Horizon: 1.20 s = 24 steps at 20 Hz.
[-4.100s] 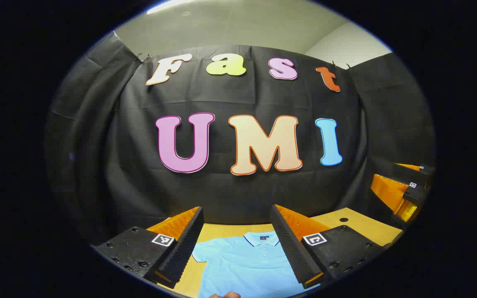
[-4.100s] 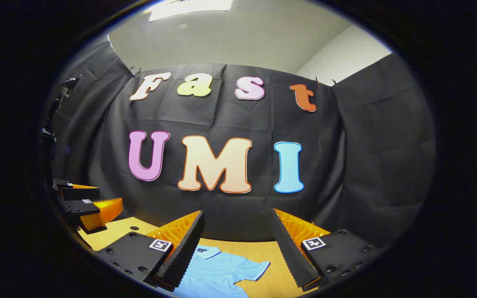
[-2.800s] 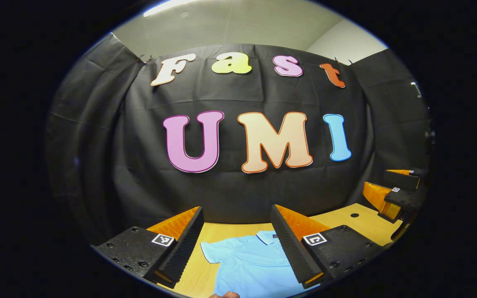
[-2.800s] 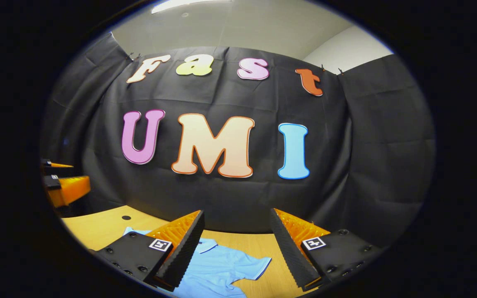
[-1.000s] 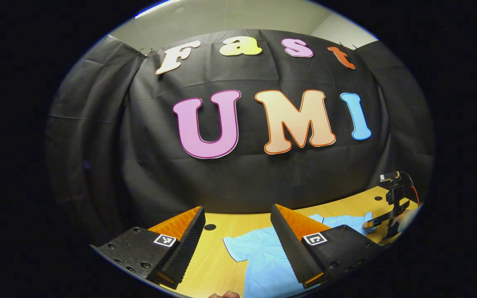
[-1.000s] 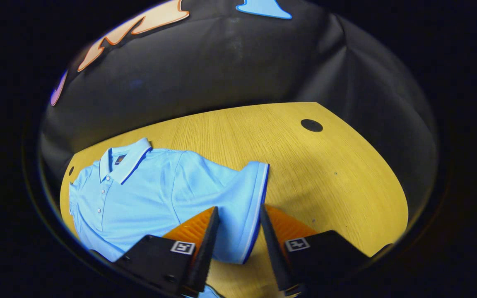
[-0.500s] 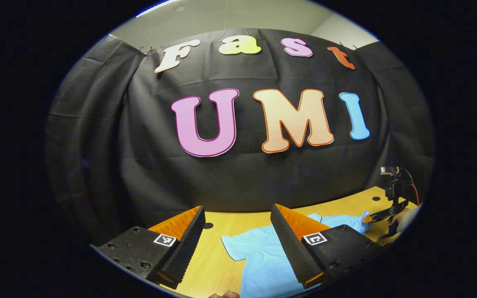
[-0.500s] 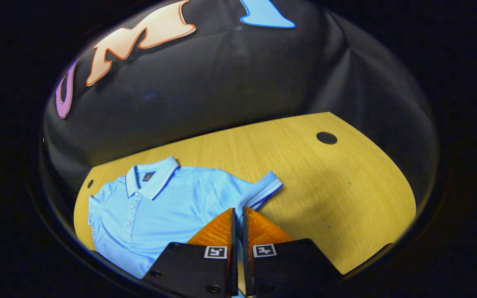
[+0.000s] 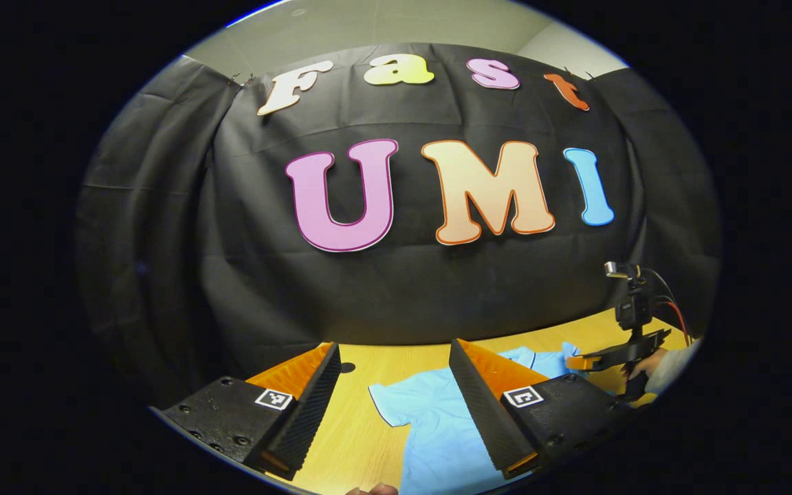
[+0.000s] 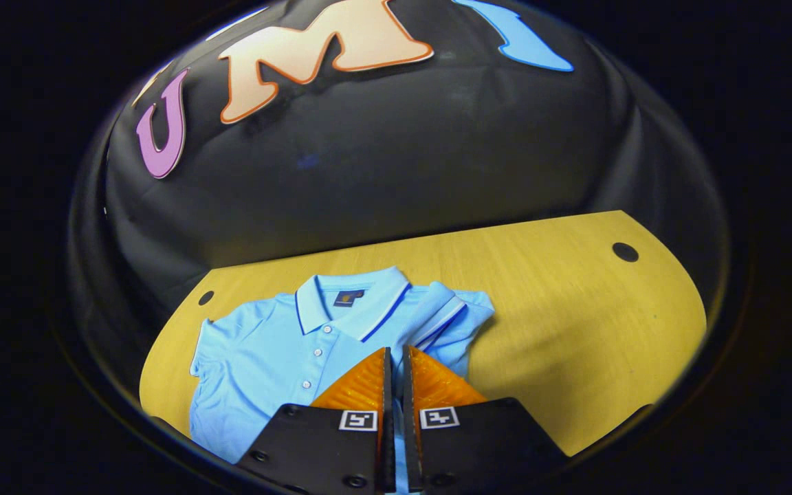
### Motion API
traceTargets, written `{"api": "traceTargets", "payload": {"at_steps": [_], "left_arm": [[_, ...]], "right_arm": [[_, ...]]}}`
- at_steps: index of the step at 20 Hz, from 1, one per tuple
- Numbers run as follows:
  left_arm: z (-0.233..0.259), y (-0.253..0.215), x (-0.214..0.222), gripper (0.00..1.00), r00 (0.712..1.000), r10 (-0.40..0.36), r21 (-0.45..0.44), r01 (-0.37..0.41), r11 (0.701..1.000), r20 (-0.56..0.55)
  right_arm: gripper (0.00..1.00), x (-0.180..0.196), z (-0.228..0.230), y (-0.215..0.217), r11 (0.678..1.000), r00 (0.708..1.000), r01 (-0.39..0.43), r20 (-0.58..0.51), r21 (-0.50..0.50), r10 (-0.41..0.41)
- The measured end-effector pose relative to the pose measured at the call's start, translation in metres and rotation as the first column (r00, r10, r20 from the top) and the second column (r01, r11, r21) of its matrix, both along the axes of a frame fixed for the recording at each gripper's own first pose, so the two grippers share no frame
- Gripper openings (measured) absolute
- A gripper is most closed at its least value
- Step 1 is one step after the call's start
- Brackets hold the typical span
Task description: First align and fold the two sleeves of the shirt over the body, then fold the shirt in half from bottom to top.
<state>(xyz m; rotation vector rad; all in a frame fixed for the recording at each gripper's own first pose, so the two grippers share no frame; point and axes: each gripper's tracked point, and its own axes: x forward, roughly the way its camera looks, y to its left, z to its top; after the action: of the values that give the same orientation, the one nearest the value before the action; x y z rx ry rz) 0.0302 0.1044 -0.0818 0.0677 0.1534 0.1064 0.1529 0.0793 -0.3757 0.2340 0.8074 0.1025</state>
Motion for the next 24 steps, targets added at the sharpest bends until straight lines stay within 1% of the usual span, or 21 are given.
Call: {"api": "traceTargets", "payload": {"at_steps": [3,5,6,7,8,10,11,12,13,14,15,18,19,20,21,23,24], "left_arm": [[-0.018,0.006,0.005,0.95,0.999,0.016,-0.003,-0.016,1.000,-0.034],[-0.028,0.012,0.011,0.95,0.999,0.026,-0.013,-0.027,1.000,-0.046],[-0.035,0.015,0.015,0.92,0.998,0.034,-0.018,-0.035,0.999,-0.052],[-0.042,0.018,0.022,0.95,0.997,0.039,-0.022,-0.040,0.999,-0.059],[-0.051,0.021,0.030,0.95,0.996,0.044,-0.027,-0.046,0.999,-0.077],[-0.073,0.027,0.047,0.95,0.992,0.054,-0.035,-0.059,0.998,-0.116],[-0.086,0.030,0.055,0.95,0.989,0.059,-0.051,-0.067,0.996,-0.135],[-0.099,0.033,0.065,0.95,0.985,0.066,-0.067,-0.077,0.995,-0.158],[-0.112,0.038,0.072,0.95,0.981,0.073,-0.086,-0.090,0.992,-0.182],[-0.125,0.041,0.082,0.95,0.976,0.077,-0.098,-0.099,0.990,-0.206],[-0.140,0.044,0.091,0.95,0.969,0.082,-0.098,-0.107,0.989,-0.232],[-0.187,0.051,0.113,0.95,0.943,0.089,-0.092,-0.124,0.988,-0.320],[-0.199,0.051,0.120,0.95,0.934,0.085,-0.104,-0.129,0.986,-0.347],[-0.210,0.050,0.125,0.95,0.926,0.081,-0.121,-0.134,0.983,-0.368],[-0.222,0.051,0.125,0.95,0.914,0.077,-0.131,-0.139,0.981,-0.397],[-0.243,0.052,0.129,0.95,0.891,0.077,-0.137,-0.153,0.979,-0.448],[-0.251,0.053,0.129,0.95,0.876,0.074,-0.135,-0.157,0.978,-0.477]], "right_arm": [[0.08,-0.002,-0.006,0.017,0.999,0.999,-0.031,0.014,-0.028,0.032],[0.33,-0.004,0.004,0.022,0.998,0.998,-0.053,0.034,-0.035,0.054],[0.55,-0.006,0.009,0.022,0.997,0.997,-0.064,0.048,-0.048,0.066],[0.78,-0.007,0.016,0.019,0.995,0.995,-0.070,0.064,-0.072,0.074],[1.00,-0.013,0.026,0.018,0.993,0.993,-0.077,0.085,-0.087,0.084],[0.98,-0.024,0.047,0.012,0.990,0.986,-0.087,0.129,-0.112,0.101],[0.96,-0.030,0.057,0.007,0.988,0.983,-0.091,0.148,-0.126,0.110],[0.96,-0.038,0.065,0.003,0.985,0.979,-0.099,0.163,-0.141,0.122],[0.98,-0.045,0.072,-0.005,0.982,0.977,-0.103,0.167,-0.161,0.130],[0.99,-0.054,0.076,-0.011,0.978,0.976,-0.110,0.166,-0.177,0.139],[0.96,-0.062,0.081,-0.019,0.975,0.977,-0.112,0.159,-0.194,0.144],[0.96,-0.085,0.093,-0.040,0.969,0.979,-0.111,0.142,-0.221,0.144],[0.99,-0.091,0.099,-0.046,0.968,0.979,-0.104,0.146,-0.226,0.140],[0.96,-0.096,0.101,-0.051,0.968,0.980,-0.100,0.147,-0.230,0.137],[0.98,-0.101,0.103,-0.055,0.967,0.981,-0.096,0.145,-0.235,0.132],[0.98,-0.110,0.104,-0.063,0.966,0.983,-0.092,0.133,-0.241,0.127],[0.96,-0.114,0.103,-0.067,0.966,0.984,-0.090,0.126,-0.243,0.123]]}}
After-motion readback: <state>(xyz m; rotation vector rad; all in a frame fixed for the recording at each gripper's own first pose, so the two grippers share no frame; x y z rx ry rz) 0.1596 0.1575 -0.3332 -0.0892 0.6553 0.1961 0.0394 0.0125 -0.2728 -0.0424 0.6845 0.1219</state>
